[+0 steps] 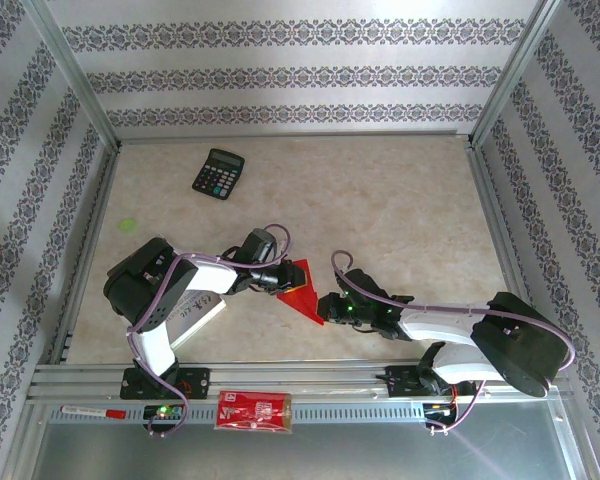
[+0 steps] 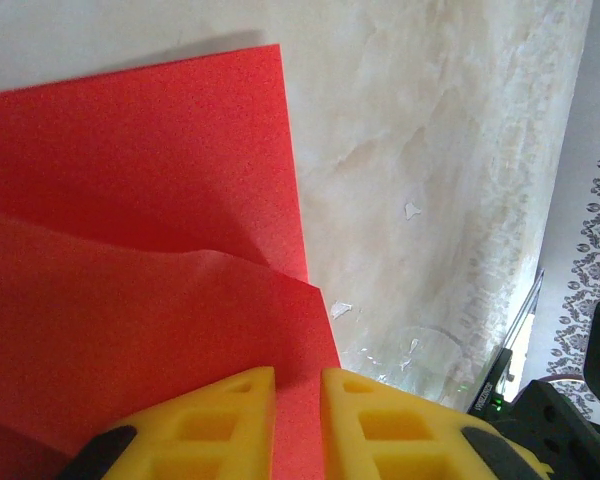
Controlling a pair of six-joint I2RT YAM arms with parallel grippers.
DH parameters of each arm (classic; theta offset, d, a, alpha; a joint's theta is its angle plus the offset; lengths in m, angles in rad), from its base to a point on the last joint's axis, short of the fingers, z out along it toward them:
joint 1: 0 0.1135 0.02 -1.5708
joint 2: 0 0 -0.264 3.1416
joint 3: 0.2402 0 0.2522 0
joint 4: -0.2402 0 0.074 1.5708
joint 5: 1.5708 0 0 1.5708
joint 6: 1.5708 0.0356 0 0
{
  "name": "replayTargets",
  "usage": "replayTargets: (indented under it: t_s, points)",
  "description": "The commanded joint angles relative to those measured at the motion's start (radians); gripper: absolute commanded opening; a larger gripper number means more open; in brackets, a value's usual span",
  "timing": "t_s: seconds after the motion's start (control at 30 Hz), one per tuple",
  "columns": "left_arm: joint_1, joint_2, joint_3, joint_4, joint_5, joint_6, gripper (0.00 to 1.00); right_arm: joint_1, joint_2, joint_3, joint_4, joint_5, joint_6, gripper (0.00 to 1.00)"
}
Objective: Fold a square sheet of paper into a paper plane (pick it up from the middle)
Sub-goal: Fourth fold the wing at the center of the table.
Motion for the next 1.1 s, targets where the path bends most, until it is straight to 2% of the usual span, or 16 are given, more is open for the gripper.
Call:
replayTargets:
  t_s: [0.0,0.43,0.73,1.07]
  points:
    - [0.019,0.009,-0.032,-0.077,-0.072,0.031,0.19,0.015,0.014,-0.01,-0.006,-0.019,-0.013,0.04]
    - [0.019,-0.004,-0.044,-0.081,-0.082,0.036,0.19,0.045,0.06,-0.014,0.012,-0.006,-0.011,0.01]
    - [0.02,-0.01,-0.049,-0.088,-0.092,0.042,0.19,0.046,-0.018,-0.01,-0.029,-0.006,-0.019,0.1]
    - [0.02,-0.01,-0.05,-0.088,-0.095,0.041,0.19,0.083,-0.025,-0.036,-0.012,0.009,0.019,0.11]
